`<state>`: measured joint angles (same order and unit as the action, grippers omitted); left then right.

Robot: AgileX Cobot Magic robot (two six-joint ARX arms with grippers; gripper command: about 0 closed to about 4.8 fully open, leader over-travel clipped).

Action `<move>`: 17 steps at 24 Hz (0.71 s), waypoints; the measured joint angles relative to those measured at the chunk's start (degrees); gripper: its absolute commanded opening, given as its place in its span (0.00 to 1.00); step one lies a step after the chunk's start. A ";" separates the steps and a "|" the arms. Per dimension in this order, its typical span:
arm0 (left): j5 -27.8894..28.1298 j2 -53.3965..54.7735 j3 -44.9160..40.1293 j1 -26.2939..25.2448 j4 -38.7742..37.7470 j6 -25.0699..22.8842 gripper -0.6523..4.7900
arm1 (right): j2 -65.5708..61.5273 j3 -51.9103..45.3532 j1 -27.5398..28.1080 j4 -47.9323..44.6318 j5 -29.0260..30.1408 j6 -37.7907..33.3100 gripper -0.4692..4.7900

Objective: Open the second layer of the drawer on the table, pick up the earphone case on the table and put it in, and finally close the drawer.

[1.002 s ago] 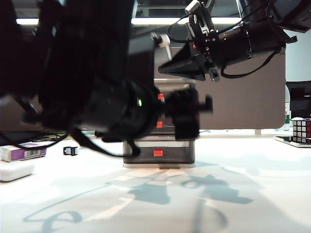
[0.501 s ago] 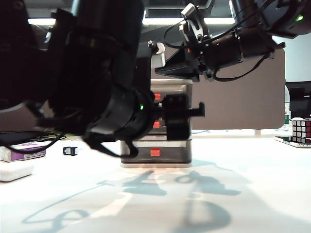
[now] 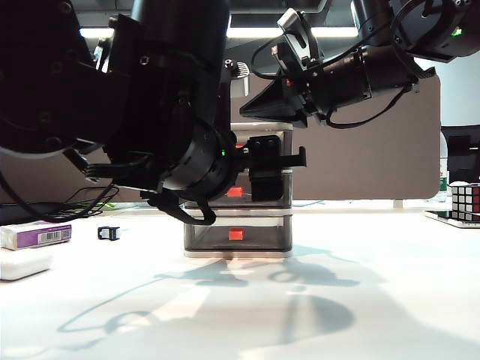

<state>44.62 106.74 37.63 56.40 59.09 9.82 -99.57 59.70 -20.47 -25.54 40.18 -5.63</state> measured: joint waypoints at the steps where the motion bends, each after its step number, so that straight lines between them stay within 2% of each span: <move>1: 0.04 0.00 0.00 -0.02 -0.04 0.00 0.66 | -0.02 0.07 0.02 0.04 -0.81 0.31 0.08; 10: -0.02 0.22 0.70 -2.45 -0.42 0.04 0.66 | -4.68 3.98 0.11 -2.91 -0.96 0.09 0.08; 17: -5.53 0.52 1.68 -7.26 -1.31 0.09 0.66 | -5.01 5.86 0.04 0.02 0.50 -0.85 0.08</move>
<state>39.09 107.26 39.31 49.15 57.78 9.91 -104.57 65.56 -20.43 -25.52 40.69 -6.48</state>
